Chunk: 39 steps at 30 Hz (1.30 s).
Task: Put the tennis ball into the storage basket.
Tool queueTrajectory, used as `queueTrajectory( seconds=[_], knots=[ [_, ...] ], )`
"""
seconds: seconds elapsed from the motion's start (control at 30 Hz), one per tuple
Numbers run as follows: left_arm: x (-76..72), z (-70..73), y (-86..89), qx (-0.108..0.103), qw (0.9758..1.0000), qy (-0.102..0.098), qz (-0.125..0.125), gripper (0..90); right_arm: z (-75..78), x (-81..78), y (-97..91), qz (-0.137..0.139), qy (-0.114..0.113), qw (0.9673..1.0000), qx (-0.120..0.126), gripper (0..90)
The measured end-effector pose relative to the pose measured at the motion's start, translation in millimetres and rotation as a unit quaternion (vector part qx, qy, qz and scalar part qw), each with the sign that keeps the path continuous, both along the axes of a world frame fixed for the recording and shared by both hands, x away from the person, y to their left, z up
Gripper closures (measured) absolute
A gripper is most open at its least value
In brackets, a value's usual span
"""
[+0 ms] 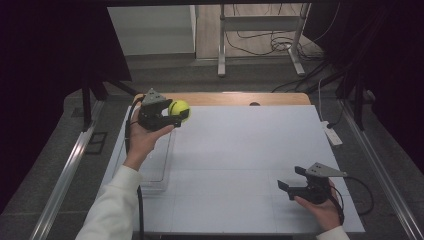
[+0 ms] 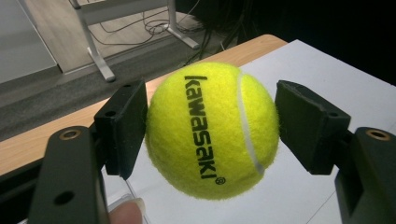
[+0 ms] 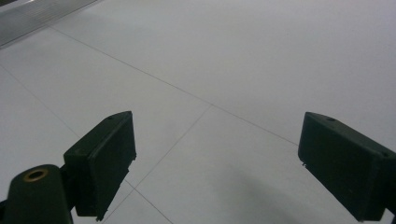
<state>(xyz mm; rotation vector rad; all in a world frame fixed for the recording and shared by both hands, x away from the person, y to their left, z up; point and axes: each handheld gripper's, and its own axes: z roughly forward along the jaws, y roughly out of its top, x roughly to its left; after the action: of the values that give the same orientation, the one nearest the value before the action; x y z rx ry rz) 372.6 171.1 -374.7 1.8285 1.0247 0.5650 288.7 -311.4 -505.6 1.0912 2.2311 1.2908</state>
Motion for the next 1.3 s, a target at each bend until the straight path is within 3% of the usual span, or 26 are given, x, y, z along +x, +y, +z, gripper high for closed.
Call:
queueTrajectory(
  seconds=[0.8,1.3],
  knots=[
    [2.5,-2.0,20.1,0.005,0.9996,-0.001,0.029,28.8,-0.3,0.2,0.1,-0.001,0.001,1.0000,-0.001,11.2],
    [9.0,-9.8,37.7,0.007,0.9983,0.010,0.057,28.7,-0.6,0.5,-0.2,-0.002,0.001,1.0000,-0.002,11.2]
  ],
)
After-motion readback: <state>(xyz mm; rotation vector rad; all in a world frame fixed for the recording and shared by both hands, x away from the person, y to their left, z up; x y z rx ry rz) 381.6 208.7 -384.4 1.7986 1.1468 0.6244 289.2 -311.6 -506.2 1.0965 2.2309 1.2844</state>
